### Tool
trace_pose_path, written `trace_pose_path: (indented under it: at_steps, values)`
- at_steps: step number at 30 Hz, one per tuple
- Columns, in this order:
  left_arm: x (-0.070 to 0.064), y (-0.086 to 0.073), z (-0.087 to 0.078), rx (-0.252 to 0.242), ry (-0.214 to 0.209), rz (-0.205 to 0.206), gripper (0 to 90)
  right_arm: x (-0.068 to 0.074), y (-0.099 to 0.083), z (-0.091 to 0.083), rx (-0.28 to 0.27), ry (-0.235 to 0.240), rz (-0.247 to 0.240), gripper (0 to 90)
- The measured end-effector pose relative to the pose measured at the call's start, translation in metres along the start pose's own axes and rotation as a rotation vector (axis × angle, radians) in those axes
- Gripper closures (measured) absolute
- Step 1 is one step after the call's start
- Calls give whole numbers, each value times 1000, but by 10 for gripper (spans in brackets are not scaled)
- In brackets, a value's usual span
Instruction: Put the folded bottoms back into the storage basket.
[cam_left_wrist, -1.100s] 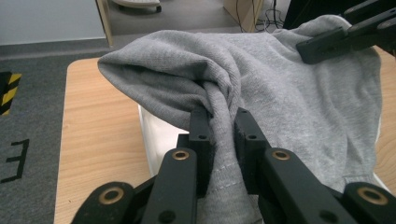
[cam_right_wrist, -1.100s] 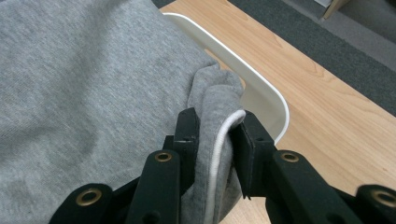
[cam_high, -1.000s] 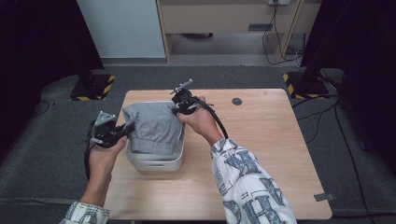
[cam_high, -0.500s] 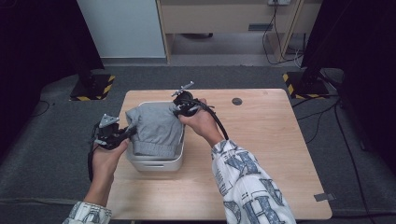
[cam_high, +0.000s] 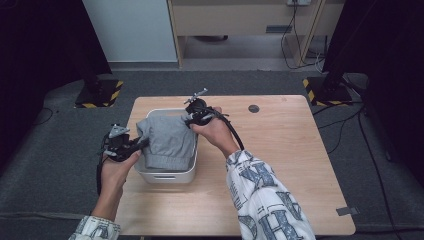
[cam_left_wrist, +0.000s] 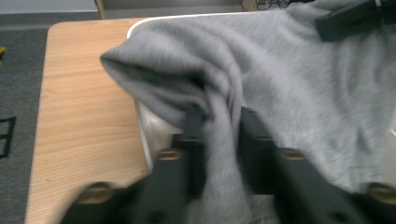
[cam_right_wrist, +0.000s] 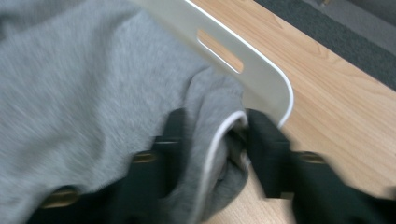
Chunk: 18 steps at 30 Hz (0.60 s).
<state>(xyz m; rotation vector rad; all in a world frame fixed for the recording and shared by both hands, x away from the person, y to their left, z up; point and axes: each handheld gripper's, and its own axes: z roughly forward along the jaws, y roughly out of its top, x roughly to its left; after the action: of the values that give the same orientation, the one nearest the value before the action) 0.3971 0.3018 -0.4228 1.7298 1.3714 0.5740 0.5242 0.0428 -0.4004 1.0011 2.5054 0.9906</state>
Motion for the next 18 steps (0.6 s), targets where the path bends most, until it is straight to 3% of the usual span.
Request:
trace_pose_path:
  at_steps: [1, 4, 8, 18]
  values:
    - [1, 0, -1, -16, -2, -12, 506, -3, -1, 1, 12, 12, 23, 368]
    - [4, -1, -5, -56, 12, -13, 426, -8, -5, -3, -1, -5, 27, 281]
    - [5, -2, -7, -63, 12, 4, 400, -17, -10, -11, -48, -16, 67, 235]
    - [0, 1, -2, -57, -28, 36, 206, -29, -16, -21, -81, -39, 97, 120]
